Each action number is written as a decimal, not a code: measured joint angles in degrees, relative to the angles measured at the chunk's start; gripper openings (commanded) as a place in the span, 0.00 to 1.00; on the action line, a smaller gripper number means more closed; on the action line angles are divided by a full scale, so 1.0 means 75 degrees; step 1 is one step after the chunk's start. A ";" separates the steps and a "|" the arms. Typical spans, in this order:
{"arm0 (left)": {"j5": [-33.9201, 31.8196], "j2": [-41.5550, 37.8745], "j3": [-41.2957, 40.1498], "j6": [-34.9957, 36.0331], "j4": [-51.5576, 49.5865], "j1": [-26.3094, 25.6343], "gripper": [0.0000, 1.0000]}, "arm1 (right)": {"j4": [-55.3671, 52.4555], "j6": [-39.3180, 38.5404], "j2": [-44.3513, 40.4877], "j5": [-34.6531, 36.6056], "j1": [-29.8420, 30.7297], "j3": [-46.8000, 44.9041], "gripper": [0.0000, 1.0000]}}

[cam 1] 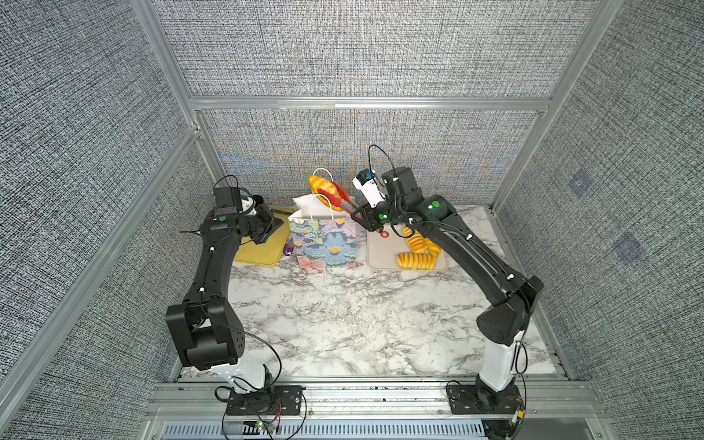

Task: Pack bread into a paper bag
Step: Place the fake bread in the paper bag.

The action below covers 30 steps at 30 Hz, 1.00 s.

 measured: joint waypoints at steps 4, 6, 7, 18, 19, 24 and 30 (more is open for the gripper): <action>0.0003 0.0000 0.0000 0.0000 0.0000 0.0000 0.02 | 0.0000 -0.0006 0.0023 0.0061 0.0000 -0.0003 0.44; 0.0006 0.0000 0.0000 0.0000 0.0000 0.0000 0.02 | 0.0000 -0.0006 0.0041 0.0105 0.0000 -0.0006 0.46; 0.0006 0.0000 0.0000 0.0000 0.0000 0.0000 0.02 | -0.0003 -0.0003 0.0050 0.0131 0.0000 -0.0009 0.47; 0.0006 0.0000 0.0003 0.0000 0.0000 0.0000 0.02 | 0.0000 -0.0003 0.0052 0.0189 0.0000 -0.0009 0.49; 0.0006 0.0000 0.0003 0.0000 0.0000 0.0000 0.02 | 0.0000 -0.0006 0.0047 0.0198 0.0000 -0.0009 0.49; 0.0009 0.0000 0.0006 0.0000 0.0000 0.0000 0.02 | 0.0061 -0.0003 -0.0152 0.0498 -0.0009 -0.0178 0.47; 0.0029 0.0000 0.0006 0.0000 0.0000 0.0000 0.02 | 0.0440 0.0140 -0.0944 0.1405 -0.0242 -0.0880 0.46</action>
